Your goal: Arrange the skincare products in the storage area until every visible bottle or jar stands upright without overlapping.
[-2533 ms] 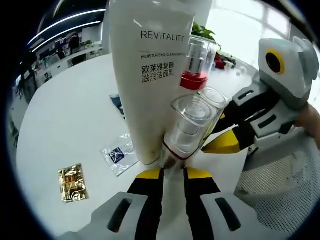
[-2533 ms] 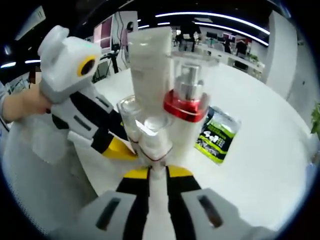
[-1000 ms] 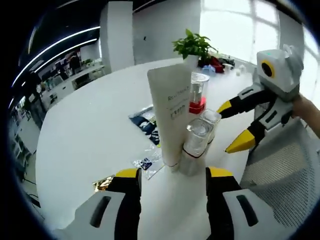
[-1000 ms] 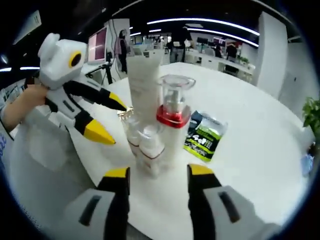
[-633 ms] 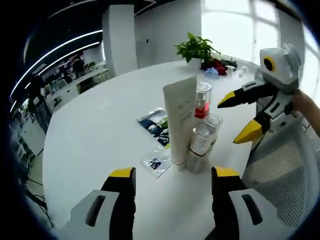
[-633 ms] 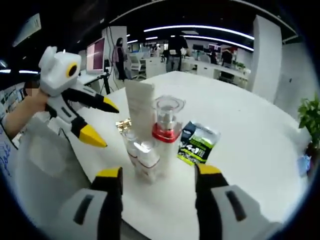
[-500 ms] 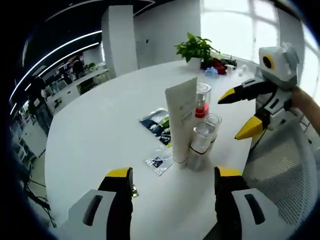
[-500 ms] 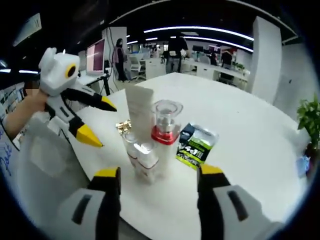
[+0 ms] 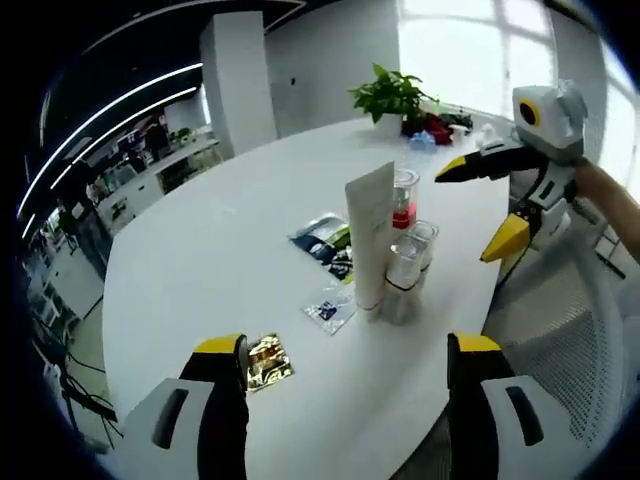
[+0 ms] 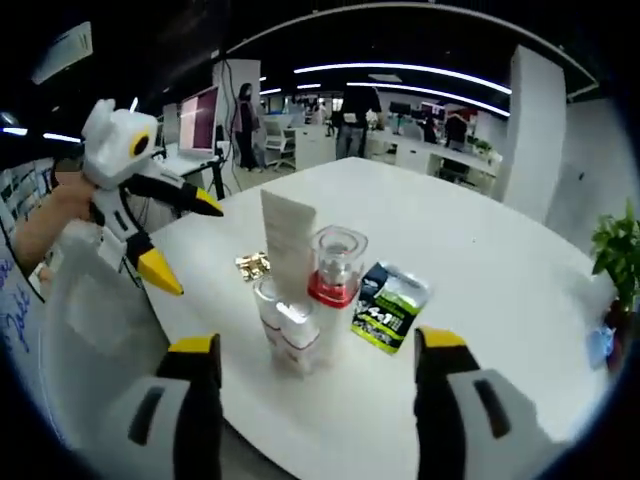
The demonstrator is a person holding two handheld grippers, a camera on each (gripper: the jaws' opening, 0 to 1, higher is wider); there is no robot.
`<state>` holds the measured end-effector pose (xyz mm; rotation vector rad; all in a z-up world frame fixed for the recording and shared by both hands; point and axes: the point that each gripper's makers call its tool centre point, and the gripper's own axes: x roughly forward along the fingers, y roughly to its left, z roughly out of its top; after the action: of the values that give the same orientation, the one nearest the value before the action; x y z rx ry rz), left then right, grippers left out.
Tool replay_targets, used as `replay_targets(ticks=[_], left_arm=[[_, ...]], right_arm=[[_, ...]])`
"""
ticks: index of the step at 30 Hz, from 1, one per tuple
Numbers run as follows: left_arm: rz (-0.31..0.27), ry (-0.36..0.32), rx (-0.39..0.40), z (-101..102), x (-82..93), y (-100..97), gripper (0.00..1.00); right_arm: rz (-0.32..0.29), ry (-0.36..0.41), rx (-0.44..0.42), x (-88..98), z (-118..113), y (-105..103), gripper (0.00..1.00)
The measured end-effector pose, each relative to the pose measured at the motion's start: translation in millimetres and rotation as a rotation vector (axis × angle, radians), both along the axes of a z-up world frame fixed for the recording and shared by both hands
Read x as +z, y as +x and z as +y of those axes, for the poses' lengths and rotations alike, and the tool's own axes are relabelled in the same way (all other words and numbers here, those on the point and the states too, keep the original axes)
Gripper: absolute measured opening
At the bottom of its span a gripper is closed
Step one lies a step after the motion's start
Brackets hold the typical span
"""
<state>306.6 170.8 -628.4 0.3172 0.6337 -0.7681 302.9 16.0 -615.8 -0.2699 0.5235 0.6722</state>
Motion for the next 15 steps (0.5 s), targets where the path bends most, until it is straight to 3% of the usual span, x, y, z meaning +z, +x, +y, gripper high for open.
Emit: replay_targets(ticks=[15], left_arm=[[-0.003,0.009,0.032,28,6.4,-1.2,0.94]], right_arm=[[-0.023,-0.048,0.006,5.4,-1,-1,0.91]])
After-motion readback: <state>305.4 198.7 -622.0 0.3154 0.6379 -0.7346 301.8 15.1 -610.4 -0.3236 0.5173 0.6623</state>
